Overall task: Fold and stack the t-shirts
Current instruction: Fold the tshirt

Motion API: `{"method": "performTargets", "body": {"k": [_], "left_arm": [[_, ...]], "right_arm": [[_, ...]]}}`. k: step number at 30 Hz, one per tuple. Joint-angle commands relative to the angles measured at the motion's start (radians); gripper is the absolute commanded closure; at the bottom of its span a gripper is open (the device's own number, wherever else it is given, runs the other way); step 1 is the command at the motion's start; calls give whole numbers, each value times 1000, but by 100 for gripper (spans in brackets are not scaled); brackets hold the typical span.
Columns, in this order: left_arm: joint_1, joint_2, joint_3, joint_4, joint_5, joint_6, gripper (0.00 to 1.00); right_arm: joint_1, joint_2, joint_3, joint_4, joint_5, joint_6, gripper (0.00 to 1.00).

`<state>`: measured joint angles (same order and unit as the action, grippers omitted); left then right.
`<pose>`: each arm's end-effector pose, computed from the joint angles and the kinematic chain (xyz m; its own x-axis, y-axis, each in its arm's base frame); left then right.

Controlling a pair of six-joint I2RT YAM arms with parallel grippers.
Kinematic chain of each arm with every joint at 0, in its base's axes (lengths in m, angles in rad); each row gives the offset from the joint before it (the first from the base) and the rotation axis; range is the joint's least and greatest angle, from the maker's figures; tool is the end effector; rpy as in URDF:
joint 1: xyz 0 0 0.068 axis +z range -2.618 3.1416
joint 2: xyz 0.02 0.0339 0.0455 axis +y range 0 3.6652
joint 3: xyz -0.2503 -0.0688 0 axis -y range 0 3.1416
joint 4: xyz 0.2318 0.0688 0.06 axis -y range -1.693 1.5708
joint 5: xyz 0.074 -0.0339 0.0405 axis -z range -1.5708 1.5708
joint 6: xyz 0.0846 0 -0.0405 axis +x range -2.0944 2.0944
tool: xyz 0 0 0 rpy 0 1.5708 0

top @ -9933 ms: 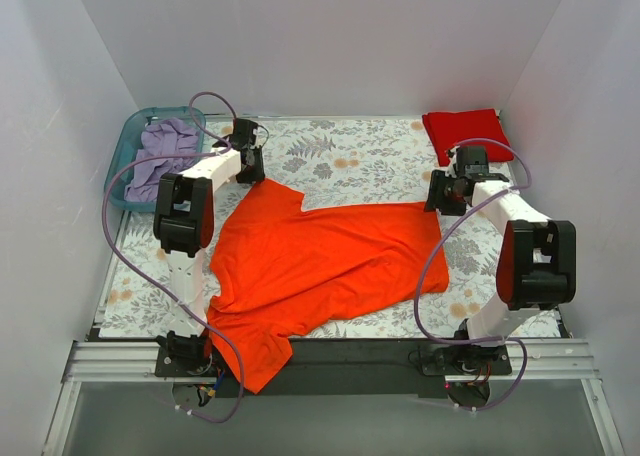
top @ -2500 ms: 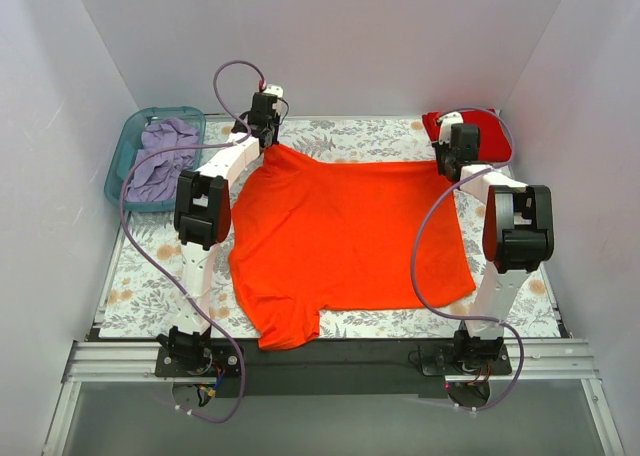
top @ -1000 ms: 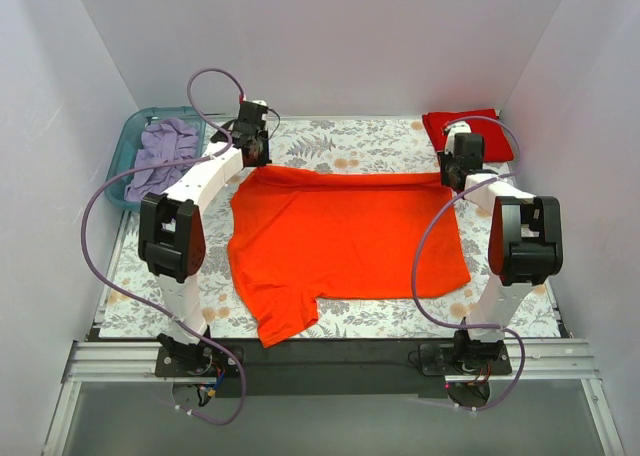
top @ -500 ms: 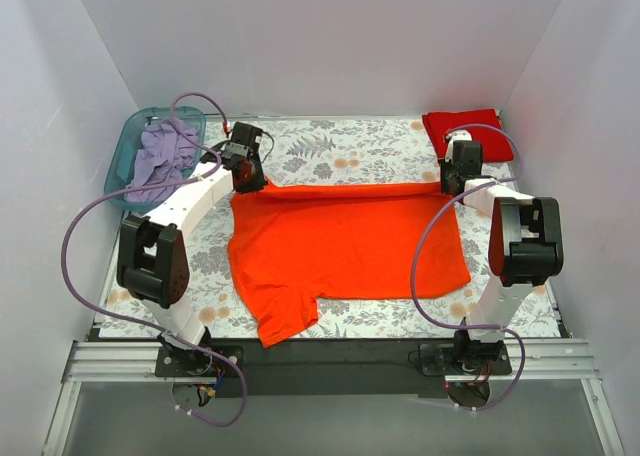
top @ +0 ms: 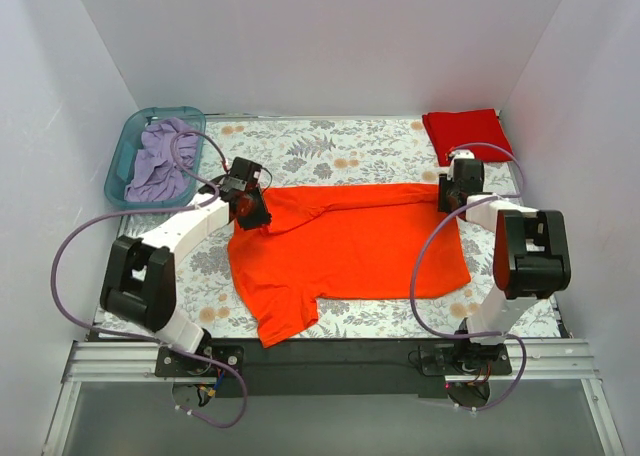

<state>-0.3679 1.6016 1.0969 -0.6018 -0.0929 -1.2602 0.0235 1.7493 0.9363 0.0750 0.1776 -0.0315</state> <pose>0.3112 -0.1115 0.1626 -0.5591 -0.8005 -0.2158 -0.6968 0.5947 -0.4010 0.3839 -0.0059 0.1269 -0.6757 -0.0469 -0.7357 0.0863 0.9861 -0.1421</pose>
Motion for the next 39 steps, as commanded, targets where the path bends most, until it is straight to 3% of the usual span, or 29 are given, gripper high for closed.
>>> {"method": "performTargets", "body": {"k": [1, 2, 6, 10, 14, 18, 27, 33, 39], "left_arm": [[-11, -198, -55, 95, 30, -76, 76], [-12, -218, -71, 105, 22, -91, 65], [-2, -281, -106, 146, -39, -122, 44], [69, -235, -94, 183, -25, -131, 35], [187, -111, -68, 250, 80, -131, 36], [231, -2, -7, 281, 133, -128, 41], [242, 149, 87, 315, 203, -148, 43], [242, 204, 101, 329, 208, -153, 43], [242, 258, 138, 336, 197, -148, 51]], "right_arm": [[-7, -129, -54, 20, -1, 73, 54], [-8, -170, -66, 8, 0, 84, 52], [-7, -261, -94, -1, -96, 99, 51], [4, -283, -71, -4, -298, 104, 48], [32, -245, -33, -4, -432, 122, 48], [32, -205, -30, 22, -396, 153, 48], [-57, -117, 35, 54, -297, 225, 48], [-99, -142, -30, 108, -305, 311, 46], [-109, -139, -63, 132, -336, 334, 45]]}}
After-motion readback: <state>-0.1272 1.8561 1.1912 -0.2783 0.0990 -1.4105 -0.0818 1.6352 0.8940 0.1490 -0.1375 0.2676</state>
